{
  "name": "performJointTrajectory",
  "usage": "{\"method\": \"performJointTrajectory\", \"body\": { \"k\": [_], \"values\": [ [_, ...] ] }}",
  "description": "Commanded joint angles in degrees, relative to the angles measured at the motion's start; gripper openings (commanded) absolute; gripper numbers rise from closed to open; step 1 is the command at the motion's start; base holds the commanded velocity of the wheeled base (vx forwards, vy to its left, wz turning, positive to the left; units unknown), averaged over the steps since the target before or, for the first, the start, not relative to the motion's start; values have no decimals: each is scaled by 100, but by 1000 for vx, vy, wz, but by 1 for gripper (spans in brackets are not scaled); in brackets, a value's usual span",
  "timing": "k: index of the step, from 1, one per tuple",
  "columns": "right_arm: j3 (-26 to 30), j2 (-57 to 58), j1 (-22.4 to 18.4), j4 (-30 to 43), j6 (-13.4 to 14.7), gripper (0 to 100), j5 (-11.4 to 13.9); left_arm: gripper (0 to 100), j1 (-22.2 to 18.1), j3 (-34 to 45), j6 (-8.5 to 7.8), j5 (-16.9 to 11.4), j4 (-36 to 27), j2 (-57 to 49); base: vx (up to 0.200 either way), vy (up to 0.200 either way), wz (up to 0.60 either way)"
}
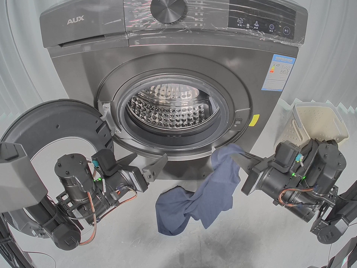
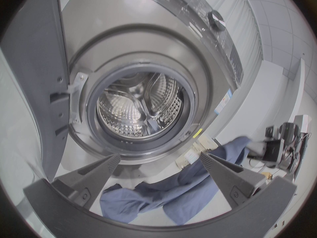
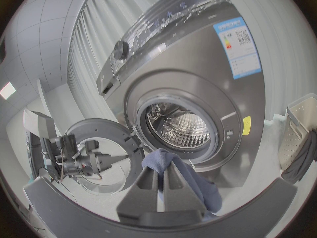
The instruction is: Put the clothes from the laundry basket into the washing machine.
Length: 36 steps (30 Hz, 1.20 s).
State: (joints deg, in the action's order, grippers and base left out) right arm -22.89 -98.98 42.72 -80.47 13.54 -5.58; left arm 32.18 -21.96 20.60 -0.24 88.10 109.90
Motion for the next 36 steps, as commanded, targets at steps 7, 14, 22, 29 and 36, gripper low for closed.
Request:
{"method": "performJointTrajectory", "body": {
  "k": [7,14,22,29,36],
  "values": [
    [66,634,-35,-30,-18,0,119,100,86,60,-12,-2,32,691,0,0,0],
    [356,889,9,-48,-89,0,356,100,86,-98,-294,-2,40,1130,0,0,0],
    [523,774,404,-57,-98,0,602,100,78,-512,-443,-11,40,1789,0,0,0],
    [189,247,861,-92,-80,0,646,100,69,-933,-487,-11,40,2317,0,0,0],
    [-48,-52,879,-329,-80,0,602,100,245,-1004,-487,-20,40,2449,0,0,0]
  ]
}}
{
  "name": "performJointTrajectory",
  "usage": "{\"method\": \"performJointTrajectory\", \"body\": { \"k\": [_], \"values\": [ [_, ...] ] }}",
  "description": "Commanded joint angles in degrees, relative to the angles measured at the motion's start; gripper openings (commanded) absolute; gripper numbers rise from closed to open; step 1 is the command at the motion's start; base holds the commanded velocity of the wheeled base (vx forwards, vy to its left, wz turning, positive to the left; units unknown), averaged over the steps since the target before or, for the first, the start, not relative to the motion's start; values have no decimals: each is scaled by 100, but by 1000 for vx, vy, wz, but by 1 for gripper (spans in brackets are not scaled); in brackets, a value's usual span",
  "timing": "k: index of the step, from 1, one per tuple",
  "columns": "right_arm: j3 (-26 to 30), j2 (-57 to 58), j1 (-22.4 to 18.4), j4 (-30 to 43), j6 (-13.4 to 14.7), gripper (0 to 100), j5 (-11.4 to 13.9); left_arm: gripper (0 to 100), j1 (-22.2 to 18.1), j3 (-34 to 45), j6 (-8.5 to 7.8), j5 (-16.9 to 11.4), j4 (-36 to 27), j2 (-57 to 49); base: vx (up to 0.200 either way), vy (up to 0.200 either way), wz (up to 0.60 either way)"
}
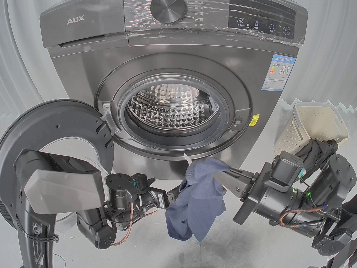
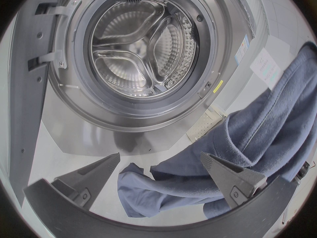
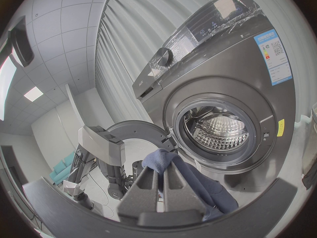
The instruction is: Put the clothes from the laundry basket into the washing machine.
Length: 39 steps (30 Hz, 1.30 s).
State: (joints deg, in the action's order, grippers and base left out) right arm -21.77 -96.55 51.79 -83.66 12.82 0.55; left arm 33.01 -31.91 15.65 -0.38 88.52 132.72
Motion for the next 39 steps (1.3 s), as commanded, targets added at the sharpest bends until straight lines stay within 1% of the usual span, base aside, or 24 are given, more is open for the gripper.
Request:
{"method": "performJointTrajectory", "body": {
  "k": [1,3,4,6,10,14,19,24,28,32,33,37,39],
  "values": [
    [-196,-329,-63,-10,-8,0,-11,100,250,19,17,-6,-1,149,0,0,0],
    [-284,-409,-204,-10,-17,0,-11,100,364,80,17,-6,-1,79,0,0,0],
    [-284,-409,-213,-1,-17,0,-11,100,373,89,17,3,-1,70,0,0,0],
    [-319,-461,-380,8,-34,0,-11,100,496,265,17,-6,-1,-176,0,0,0],
    [-310,-505,-670,34,-34,0,7,100,513,317,17,-6,-1,-378,0,0,0],
    [-380,-602,-863,26,-43,0,24,100,531,370,17,3,-1,-405,0,0,0],
    [-626,-690,-793,52,-43,0,15,100,680,300,17,3,-1,-229,0,0,0],
    [-732,-681,-696,70,-52,0,15,100,689,89,17,11,-1,79,0,0,0],
    [-732,-663,-696,70,-52,0,7,100,680,63,17,11,-1,105,0,0,0],
    [-688,-646,-696,43,-52,0,15,100,566,36,17,11,-1,96,0,0,0],
    [-662,-628,-714,43,-52,0,15,100,434,54,8,11,-1,52,0,0,0],
    [-539,-602,-846,26,-96,0,42,100,214,107,8,11,-1,-141,0,0,0],
    [-424,-584,-1004,-10,-122,0,226,100,127,107,8,11,-1,-255,0,0,0]
  ]
}}
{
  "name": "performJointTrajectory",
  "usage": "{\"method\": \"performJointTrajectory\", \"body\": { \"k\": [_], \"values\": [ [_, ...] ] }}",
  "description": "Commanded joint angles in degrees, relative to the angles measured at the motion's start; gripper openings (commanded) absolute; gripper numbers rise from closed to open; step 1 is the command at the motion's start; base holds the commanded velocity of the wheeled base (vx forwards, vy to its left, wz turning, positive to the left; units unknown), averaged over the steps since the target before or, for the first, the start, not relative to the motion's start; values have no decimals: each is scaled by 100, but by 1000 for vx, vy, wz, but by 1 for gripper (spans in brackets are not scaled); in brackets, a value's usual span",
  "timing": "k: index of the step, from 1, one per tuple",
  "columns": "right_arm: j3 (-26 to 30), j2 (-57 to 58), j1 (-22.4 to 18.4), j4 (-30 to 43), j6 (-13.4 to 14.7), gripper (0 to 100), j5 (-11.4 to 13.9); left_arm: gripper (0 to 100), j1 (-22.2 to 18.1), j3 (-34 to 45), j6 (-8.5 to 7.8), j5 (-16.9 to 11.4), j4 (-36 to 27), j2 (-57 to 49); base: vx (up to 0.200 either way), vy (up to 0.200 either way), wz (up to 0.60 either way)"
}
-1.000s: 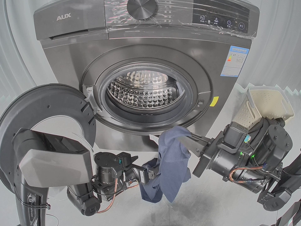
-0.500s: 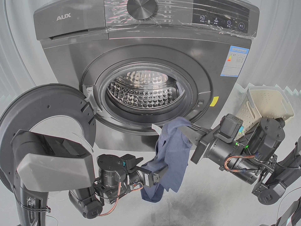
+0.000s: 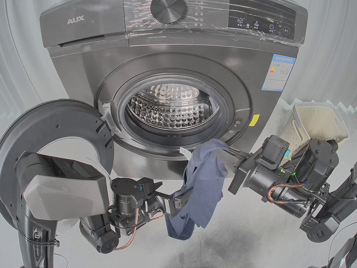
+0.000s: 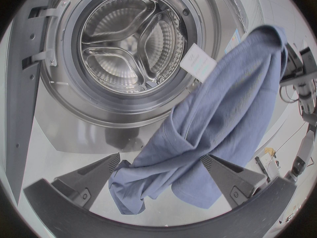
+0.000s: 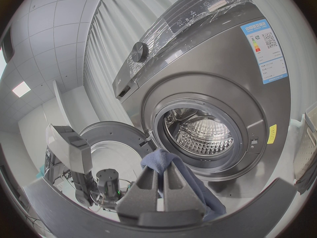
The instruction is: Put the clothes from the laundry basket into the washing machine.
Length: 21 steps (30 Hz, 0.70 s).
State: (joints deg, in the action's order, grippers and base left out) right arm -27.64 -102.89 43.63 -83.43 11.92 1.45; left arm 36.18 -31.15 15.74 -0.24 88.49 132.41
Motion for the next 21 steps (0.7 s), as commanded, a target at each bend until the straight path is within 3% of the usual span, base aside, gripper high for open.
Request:
{"method": "performJointTrajectory", "body": {
  "k": [1,11,21],
  "values": [
    [197,50,-223,-42,-32,0,198,100,-199,30,-1,-2,1,-260,0,0,0],
    [259,146,-267,-42,-41,0,303,100,-454,-128,-9,-28,1,-357,0,0,0],
    [-102,111,-12,-33,-32,0,286,100,-410,-550,8,-11,1,452,0,0,0]
  ]
}}
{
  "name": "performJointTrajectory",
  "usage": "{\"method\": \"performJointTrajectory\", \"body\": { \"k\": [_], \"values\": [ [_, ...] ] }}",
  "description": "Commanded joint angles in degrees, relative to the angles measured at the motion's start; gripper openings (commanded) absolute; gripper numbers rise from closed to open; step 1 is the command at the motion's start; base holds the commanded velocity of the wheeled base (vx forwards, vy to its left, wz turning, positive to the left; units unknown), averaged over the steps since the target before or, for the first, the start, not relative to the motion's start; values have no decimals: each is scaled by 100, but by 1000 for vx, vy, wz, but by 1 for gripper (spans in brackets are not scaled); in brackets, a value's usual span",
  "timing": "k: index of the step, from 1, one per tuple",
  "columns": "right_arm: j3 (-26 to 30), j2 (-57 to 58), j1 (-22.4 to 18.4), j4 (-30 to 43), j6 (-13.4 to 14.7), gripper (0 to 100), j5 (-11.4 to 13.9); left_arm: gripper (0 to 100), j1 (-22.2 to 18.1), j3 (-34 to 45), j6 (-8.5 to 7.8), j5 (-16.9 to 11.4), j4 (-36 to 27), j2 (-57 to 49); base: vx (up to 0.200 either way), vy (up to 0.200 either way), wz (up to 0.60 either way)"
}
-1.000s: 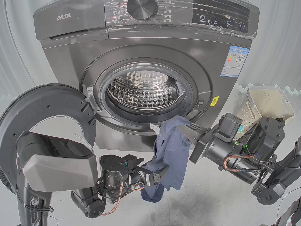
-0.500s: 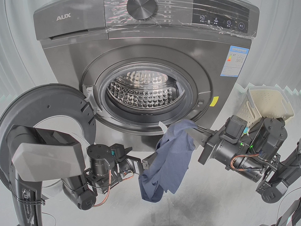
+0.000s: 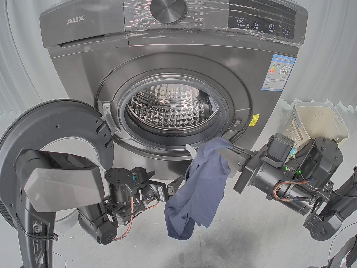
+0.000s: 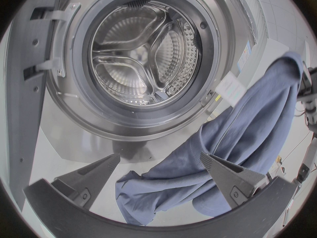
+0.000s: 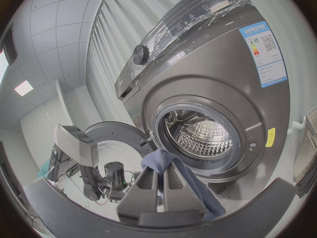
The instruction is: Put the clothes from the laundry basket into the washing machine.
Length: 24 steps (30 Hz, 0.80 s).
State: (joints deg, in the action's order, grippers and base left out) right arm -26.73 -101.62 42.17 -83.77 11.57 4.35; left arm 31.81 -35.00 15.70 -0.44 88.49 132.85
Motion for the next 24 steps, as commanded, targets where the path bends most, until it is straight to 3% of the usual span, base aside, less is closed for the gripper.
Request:
{"method": "performJointTrajectory", "body": {
  "k": [1,13,24],
  "values": [
    [-280,-24,160,19,3,0,-13,100,63,-165,3,9,1,461,0,0,0],
    [-438,-147,160,1,3,0,-13,100,581,-112,29,18,1,443,0,0,0],
    [-385,-147,195,1,3,0,-13,100,247,-525,29,105,1,531,0,0,0]
  ]
}}
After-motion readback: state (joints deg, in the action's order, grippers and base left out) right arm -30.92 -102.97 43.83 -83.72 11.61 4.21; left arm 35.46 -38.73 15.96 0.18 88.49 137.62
